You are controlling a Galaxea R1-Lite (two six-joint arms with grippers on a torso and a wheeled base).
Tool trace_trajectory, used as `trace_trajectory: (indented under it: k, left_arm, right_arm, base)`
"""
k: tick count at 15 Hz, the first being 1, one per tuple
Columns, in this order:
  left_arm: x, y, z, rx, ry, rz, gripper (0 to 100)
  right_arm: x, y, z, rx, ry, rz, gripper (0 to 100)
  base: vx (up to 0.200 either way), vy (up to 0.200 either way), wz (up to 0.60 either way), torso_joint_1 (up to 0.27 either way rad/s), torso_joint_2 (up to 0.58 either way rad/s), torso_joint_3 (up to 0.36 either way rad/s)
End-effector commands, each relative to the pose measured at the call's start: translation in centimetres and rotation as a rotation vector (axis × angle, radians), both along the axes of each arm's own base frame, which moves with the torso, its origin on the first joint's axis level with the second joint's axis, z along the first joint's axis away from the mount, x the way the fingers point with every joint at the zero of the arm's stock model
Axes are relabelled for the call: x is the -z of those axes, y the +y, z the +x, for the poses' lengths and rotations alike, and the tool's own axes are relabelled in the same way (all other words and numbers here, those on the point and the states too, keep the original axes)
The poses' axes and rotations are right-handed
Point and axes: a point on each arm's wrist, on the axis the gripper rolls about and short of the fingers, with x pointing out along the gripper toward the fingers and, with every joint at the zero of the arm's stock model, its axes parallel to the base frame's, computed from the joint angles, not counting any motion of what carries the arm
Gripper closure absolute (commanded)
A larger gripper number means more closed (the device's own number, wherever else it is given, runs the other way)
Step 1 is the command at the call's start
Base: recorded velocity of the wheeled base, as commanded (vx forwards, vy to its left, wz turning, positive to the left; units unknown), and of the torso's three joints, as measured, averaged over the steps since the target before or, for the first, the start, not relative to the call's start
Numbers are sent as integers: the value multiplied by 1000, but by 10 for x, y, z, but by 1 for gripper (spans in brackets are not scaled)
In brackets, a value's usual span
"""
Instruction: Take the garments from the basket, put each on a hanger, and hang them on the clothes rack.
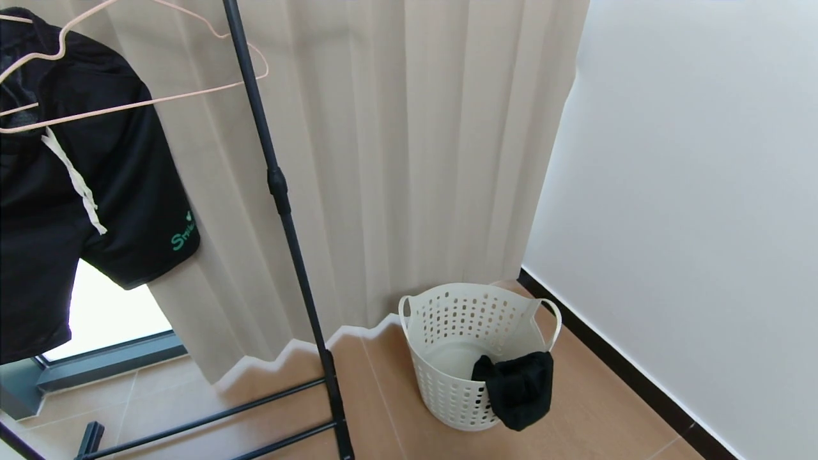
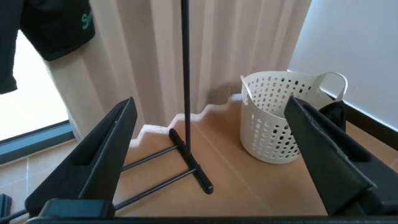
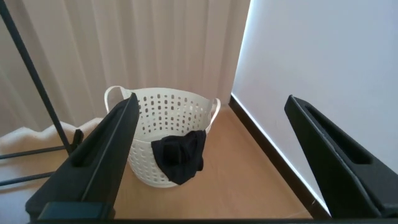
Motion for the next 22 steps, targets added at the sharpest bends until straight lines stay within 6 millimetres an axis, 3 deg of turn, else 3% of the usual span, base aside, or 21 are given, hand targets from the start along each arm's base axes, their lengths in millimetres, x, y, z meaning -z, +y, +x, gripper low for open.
trace_trajectory:
  k: [1,3,9,22]
  left_arm:
    - [0,0,0,-1,2,0,0]
    - [0,0,0,1,2,0,0]
    - [0,0,0,1,2,0,0]
    - [0,0,0,1,2,-3,0]
  right_arm:
    - [0,0,0,0,-2,0,0]
    - [0,0,0,0,-2,0,0]
    - [0,0,0,0,0,0,0]
    - [0,0,0,0,0,0,0]
  base:
    - [0,-200,0,-2,2,22]
    - [0,0,0,0,0,0]
    - [200,0,0,-1,2,7]
    - [0,0,0,0,0,0]
